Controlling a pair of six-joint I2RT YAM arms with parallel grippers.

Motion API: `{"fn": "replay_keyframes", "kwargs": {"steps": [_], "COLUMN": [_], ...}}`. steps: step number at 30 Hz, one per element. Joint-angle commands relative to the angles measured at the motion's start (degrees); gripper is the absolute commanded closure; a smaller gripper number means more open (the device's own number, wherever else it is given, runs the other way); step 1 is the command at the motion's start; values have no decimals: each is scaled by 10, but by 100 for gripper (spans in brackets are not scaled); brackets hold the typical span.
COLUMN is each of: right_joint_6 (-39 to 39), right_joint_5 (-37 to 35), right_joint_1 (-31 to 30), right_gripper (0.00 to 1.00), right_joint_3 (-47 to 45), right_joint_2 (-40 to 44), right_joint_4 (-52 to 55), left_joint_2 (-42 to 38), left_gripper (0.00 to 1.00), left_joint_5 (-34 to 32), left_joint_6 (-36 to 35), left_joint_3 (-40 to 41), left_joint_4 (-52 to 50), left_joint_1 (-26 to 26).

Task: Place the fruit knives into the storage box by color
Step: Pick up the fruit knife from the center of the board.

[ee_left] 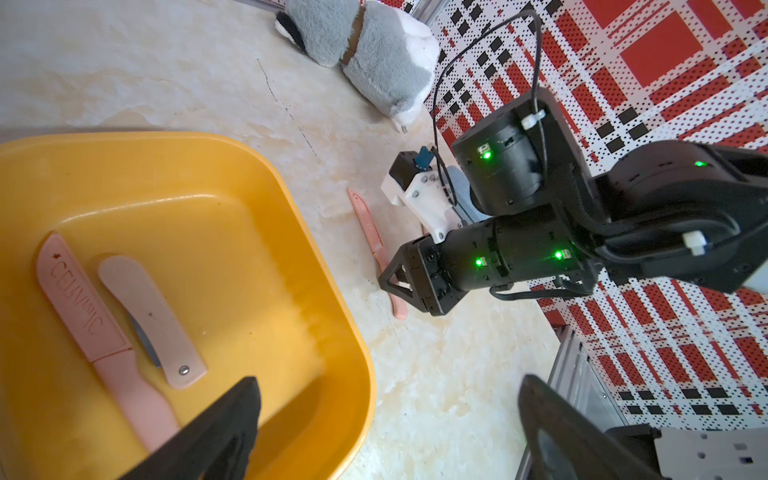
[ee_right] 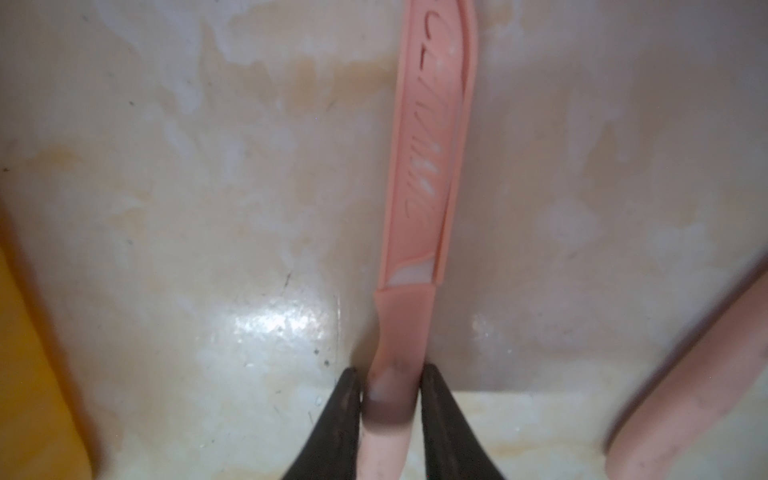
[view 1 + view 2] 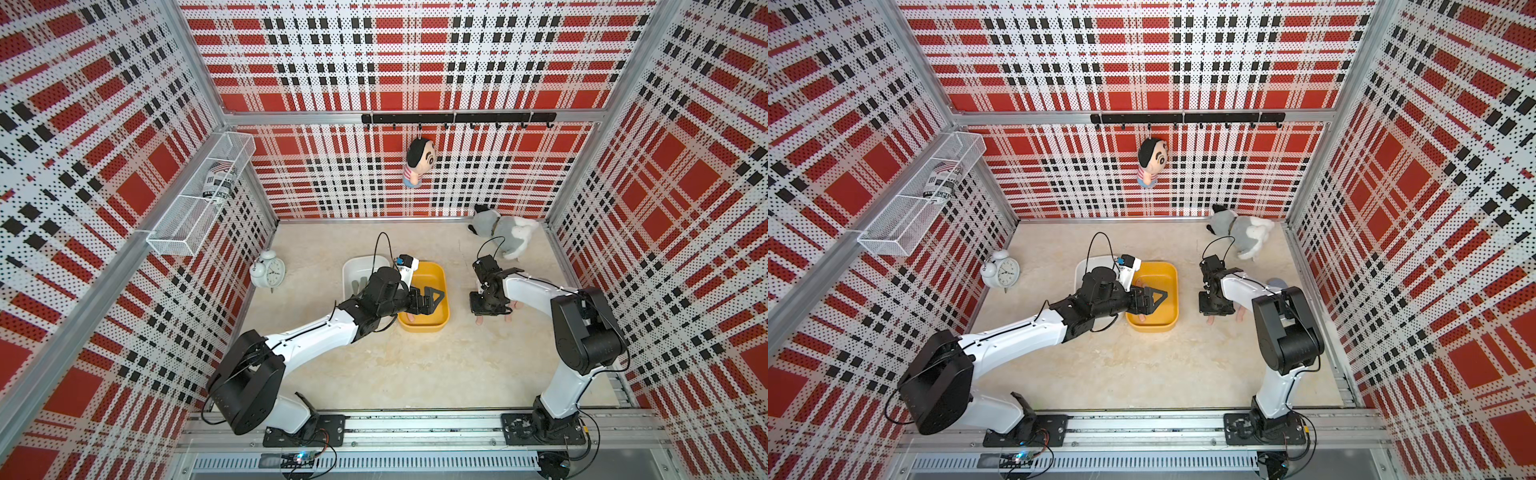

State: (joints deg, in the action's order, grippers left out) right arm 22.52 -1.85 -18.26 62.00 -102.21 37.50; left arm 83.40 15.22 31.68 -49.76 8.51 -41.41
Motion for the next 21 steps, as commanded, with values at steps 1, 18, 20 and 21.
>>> {"fn": "replay_keyframes", "kwargs": {"steps": [1, 18, 20, 21], "right_joint_6": [-6, 5, 2, 0], "right_joint_5": [-14, 4, 3, 4], "right_joint_1": [-4, -2, -3, -3], "right_gripper": [69, 62, 65, 66], "right_joint_3": [-3, 27, 29, 30], "right_joint_2": [-17, -47, -47, -48], "right_joint_4": [39, 44, 50, 51], "left_joint_2": [-9, -13, -13, -12], "left_gripper": [2, 2, 2, 2], "left_joint_5": [1, 1, 1, 2], "left_joint_6": [-5, -7, -6, -7], "left_joint_3": [6, 8, 6, 6], "left_joint_4": [4, 1, 1, 0], "left_joint_1": [4, 5, 7, 6]}}
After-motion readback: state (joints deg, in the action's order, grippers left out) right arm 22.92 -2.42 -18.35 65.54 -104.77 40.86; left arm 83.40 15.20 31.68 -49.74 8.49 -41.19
